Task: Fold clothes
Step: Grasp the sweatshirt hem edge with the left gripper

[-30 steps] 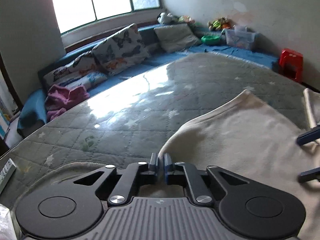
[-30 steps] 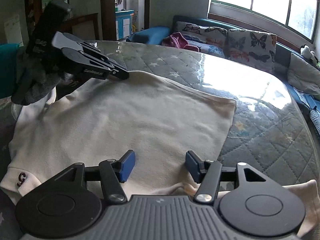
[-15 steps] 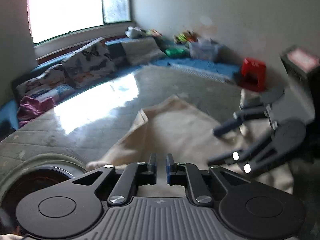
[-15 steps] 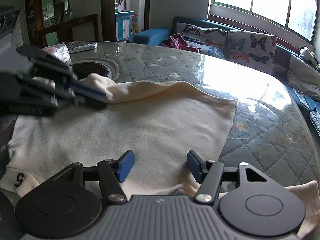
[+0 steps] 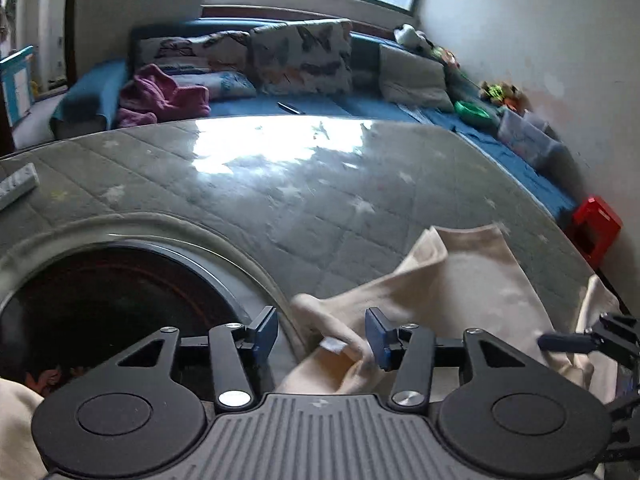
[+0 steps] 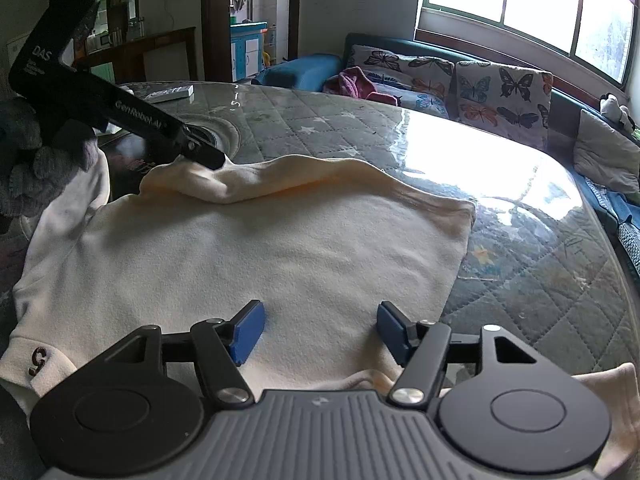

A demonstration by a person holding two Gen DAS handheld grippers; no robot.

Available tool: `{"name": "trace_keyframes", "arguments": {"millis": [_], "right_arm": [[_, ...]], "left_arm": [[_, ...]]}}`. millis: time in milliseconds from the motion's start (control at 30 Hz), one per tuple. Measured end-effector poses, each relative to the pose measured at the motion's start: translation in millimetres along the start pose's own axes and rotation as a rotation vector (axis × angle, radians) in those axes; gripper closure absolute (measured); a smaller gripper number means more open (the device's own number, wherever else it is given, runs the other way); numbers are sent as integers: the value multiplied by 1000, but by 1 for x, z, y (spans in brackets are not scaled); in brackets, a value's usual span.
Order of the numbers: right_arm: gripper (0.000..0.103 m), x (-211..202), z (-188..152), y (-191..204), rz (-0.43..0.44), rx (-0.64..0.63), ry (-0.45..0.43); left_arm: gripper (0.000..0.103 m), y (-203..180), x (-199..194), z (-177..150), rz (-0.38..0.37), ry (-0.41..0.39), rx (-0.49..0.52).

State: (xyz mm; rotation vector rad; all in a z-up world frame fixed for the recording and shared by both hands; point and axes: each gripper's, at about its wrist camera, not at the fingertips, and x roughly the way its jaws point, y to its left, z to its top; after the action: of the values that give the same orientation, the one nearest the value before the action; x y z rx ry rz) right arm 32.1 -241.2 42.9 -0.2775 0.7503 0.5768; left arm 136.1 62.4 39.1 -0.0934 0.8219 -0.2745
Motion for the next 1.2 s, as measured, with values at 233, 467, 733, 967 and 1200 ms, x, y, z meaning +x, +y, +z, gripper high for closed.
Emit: {"name": "trace_keyframes", "arguments": {"millis": [233, 467, 733, 967, 1200], "right_arm": [[39, 0, 0, 1, -2, -3, 1], [37, 0, 1, 0, -2, 0, 1], [37, -3, 7, -9, 32, 24, 16], [38, 5, 26, -32, 25, 67, 13], [39, 33, 49, -54, 22, 78, 20]], "left_arm": [[94, -3, 3, 1, 25, -85, 99], [88, 16, 17, 9, 224, -198, 84], [87, 10, 13, 1, 196, -182, 80], [87, -9, 24, -5, 85, -99, 148], [86, -8, 37, -2, 107, -90, 129]]}}
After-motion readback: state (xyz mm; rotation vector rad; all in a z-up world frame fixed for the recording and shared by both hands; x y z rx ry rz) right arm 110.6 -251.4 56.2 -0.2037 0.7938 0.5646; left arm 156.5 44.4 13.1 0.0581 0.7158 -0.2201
